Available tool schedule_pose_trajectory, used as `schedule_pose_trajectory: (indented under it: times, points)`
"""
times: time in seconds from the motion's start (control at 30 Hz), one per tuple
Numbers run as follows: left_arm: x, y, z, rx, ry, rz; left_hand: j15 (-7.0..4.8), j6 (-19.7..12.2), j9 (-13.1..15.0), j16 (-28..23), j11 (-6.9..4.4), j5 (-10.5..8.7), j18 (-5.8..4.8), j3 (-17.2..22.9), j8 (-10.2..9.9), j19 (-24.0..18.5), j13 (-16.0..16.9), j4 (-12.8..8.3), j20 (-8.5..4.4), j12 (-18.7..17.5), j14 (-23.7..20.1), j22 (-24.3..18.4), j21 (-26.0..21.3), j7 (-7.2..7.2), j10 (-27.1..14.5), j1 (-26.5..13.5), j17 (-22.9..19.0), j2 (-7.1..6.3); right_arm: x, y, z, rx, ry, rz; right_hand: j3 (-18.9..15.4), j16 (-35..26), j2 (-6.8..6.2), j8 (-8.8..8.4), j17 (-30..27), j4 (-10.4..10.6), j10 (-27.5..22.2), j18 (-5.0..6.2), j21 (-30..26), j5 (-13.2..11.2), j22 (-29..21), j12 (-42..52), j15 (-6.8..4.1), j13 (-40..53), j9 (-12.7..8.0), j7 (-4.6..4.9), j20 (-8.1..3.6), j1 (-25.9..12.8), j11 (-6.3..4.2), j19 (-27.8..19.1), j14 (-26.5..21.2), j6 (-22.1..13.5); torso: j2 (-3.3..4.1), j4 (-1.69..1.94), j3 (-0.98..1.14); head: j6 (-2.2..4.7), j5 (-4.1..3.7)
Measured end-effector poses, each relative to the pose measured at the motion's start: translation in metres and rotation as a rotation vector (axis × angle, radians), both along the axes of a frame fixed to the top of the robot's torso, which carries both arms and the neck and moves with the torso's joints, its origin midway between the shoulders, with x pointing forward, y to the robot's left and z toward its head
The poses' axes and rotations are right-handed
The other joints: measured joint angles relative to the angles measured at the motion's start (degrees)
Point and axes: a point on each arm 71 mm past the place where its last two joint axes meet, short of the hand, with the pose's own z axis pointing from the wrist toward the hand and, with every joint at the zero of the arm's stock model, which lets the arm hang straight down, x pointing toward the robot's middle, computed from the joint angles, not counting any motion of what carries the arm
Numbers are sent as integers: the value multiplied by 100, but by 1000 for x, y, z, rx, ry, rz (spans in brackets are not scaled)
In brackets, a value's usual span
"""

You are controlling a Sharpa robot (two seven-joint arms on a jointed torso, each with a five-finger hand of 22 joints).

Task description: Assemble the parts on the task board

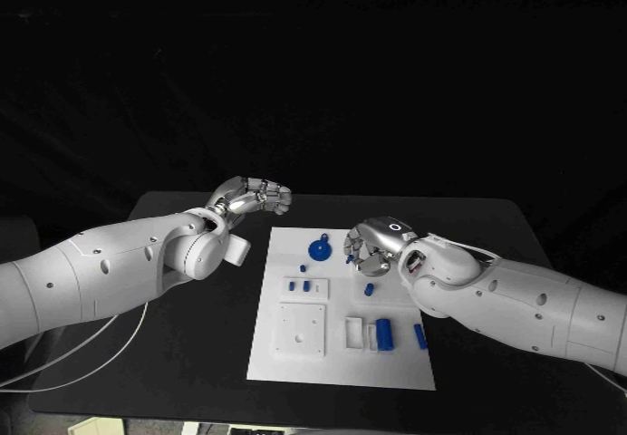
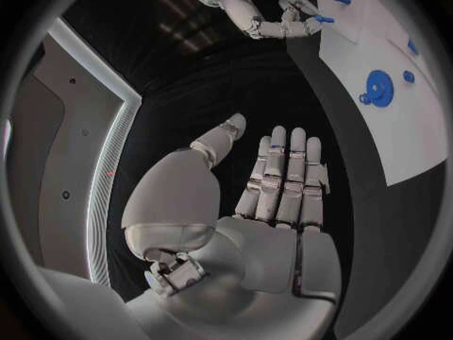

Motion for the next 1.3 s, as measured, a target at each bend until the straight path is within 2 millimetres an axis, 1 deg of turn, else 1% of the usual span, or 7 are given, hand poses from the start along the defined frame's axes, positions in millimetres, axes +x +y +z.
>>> schedule_pose_trajectory:
  times: [0.17, 0.4, 0.57, 0.77, 0.83, 1.07, 1.3]
  points:
    - [0, -1, 0, -1, 0, -1, 0, 0, 0, 0, 0, 0, 0, 0, 0, 0, 0, 0, 0, 0, 0, 0, 0, 0, 0, 0, 5, 0, -11, 30, 1, 12, 0, 66, 0, 0, 0, 0, 7, 0, 0, 0, 0, 0, 0, 0, -8, 10, 0, -1, 0, 0, 0, 0, 8, -1, 3, 6, -2, -2, 34]
    - [0, -4, 0, -2, 0, -4, 0, 0, 1, 0, 0, 0, 0, 0, -1, 0, 0, 0, 0, 0, 0, 4, -22, 0, 0, 0, 5, 0, -24, 50, -13, -22, 16, 123, 0, 0, -1, -1, 10, 0, 0, 0, 23, 29, -1, 0, -9, 23, -2, 12, 1, 0, 0, 0, 9, 12, 7, 10, -4, -14, 65]
    - [0, -5, 0, -3, 0, -6, 0, 0, 1, 0, 0, 0, 0, 0, -1, 0, -5, 0, 0, 0, 0, 4, -22, 0, 0, 0, 5, 0, -30, 59, -22, -43, 25, 146, 12, 0, 9, -3, 12, -13, 1, 0, 23, 45, -1, 0, -9, 32, -2, 12, 2, -10, 0, 0, 9, 13, 9, 10, -6, -44, 105]
    - [0, -8, 0, -5, 0, -10, 0, 0, 1, 0, 0, 0, 0, 0, -1, 0, -4, 0, 0, 0, 0, 4, -22, 0, 0, 0, 10, 0, -43, 67, -42, -72, 56, 171, 16, 20, 11, -16, 18, -17, 1, 0, 24, 67, -1, 0, -9, 43, 7, 12, 1, -42, 0, -1, 9, 13, 12, 9, -7, -85, 165]
    - [0, -8, 0, -5, 0, -9, 0, 0, 1, 0, 0, 0, 0, 0, -4, 0, -5, 0, 0, 0, 0, 4, -22, 0, 0, 0, 10, 0, -45, 68, -45, -78, 59, 174, 15, 20, 11, -18, 18, -17, 1, 0, 24, 67, -1, 0, -9, 49, 11, 12, -9, -42, 0, -12, 9, 12, 13, 10, -3, -103, 187]
    - [0, -9, 0, -5, 0, -11, -21, 0, -4, -22, 0, 0, 0, 0, -4, 21, -12, 0, 21, 0, 21, 11, -22, 0, 0, 0, 15, 0, -55, 78, -56, -92, 72, 191, 9, 20, 11, -20, 24, -23, 1, -1, 45, 96, -2, 0, -9, 72, 17, 12, -41, -42, 0, -1, 9, 13, 13, 3, 5, -159, 314]
    - [1, -9, 0, -5, 0, -11, -21, 0, -4, -22, 0, 0, 0, 0, -5, 21, -12, 0, 21, 0, 21, 10, -22, 0, 0, 0, 15, 0, -57, 77, -62, -114, 73, 187, 9, 20, 24, -29, 24, -23, 1, -1, 46, 117, -2, -1, -18, 81, 23, 12, -41, -56, 0, 0, 18, 13, 10, 6, 5, -193, 367]
